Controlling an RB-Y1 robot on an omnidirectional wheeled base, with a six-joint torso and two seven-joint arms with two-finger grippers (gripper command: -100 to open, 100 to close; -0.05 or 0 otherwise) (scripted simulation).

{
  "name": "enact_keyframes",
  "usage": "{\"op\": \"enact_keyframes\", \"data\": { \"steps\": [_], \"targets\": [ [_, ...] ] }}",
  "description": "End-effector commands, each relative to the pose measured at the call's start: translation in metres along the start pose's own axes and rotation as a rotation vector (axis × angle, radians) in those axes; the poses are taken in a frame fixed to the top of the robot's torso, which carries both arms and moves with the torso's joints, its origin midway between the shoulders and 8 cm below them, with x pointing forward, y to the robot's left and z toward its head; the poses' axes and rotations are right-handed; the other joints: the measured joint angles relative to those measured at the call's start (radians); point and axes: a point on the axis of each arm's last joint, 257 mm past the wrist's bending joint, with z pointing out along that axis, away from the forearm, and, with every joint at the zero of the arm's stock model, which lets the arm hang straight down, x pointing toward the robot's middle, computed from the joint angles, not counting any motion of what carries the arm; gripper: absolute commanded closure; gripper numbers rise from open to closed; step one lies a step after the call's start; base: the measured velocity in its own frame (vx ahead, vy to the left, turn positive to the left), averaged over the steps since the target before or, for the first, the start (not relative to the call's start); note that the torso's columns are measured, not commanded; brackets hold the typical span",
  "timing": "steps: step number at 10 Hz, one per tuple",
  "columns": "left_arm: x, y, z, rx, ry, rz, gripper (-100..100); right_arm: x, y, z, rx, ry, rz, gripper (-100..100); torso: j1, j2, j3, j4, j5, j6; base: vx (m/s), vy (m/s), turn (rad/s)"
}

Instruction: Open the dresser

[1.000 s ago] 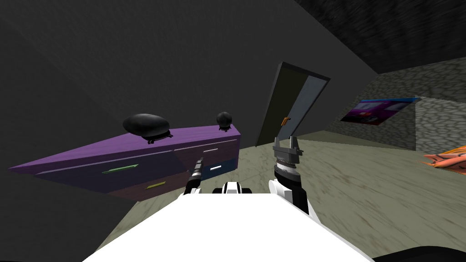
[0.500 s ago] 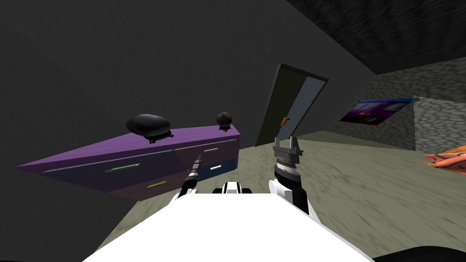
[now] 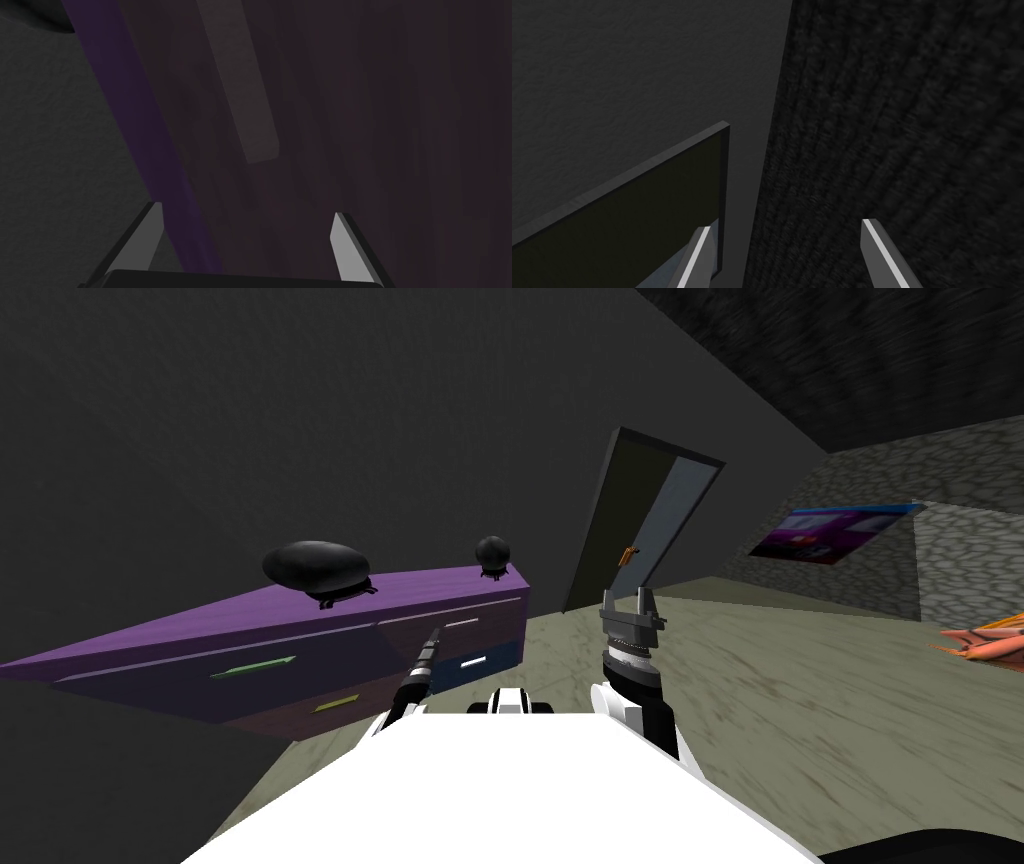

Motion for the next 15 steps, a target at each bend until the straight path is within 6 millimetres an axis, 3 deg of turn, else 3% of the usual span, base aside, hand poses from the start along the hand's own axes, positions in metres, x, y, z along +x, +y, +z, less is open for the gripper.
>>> {"op": "enact_keyframes", "data": {
  "steps": [1, 5, 8, 9, 15],
  "targets": [
    [0.012, 0.001, -0.002, -0.004, -0.02, -0.046, -100, 0.0, 0.0, 0.0, 0.0, 0.0, 0.0, 0, 0.0, 0.001, 0.001, 0.0, 0.0, 0.0, 0.112, 0.037, 0.0],
    [0.033, -0.001, -0.005, -0.016, -0.049, -0.124, -100, 0.0, 0.0, 0.0, 0.0, 0.0, 0.0, 0, -0.001, 0.009, 0.006, 0.003, -0.001, 0.0, 0.012, 0.008, 0.0],
    [0.029, -0.003, 0.0, -0.012, -0.048, -0.113, -100, 0.0, 0.0, 0.0, 0.0, 0.0, 0.0, 0, 0.001, 0.001, 0.001, 0.001, 0.0, 0.0, 0.035, 0.009, -0.01],
    [0.029, -0.003, 0.001, -0.014, -0.047, -0.113, 100, 0.0, 0.0, 0.0, 0.0, 0.0, 0.0, 0, 0.0, 0.003, 0.002, 0.001, 0.0, 0.0, 0.006, 0.002, 0.002],
    [0.028, -0.008, -0.005, -0.012, -0.044, -0.115, 100, 0.0, 0.0, 0.0, 0.0, 0.0, 0.001, 0, -0.002, 0.008, 0.004, 0.003, -0.002, 0.0, -0.148, -0.046, 0.008]
  ]
}}
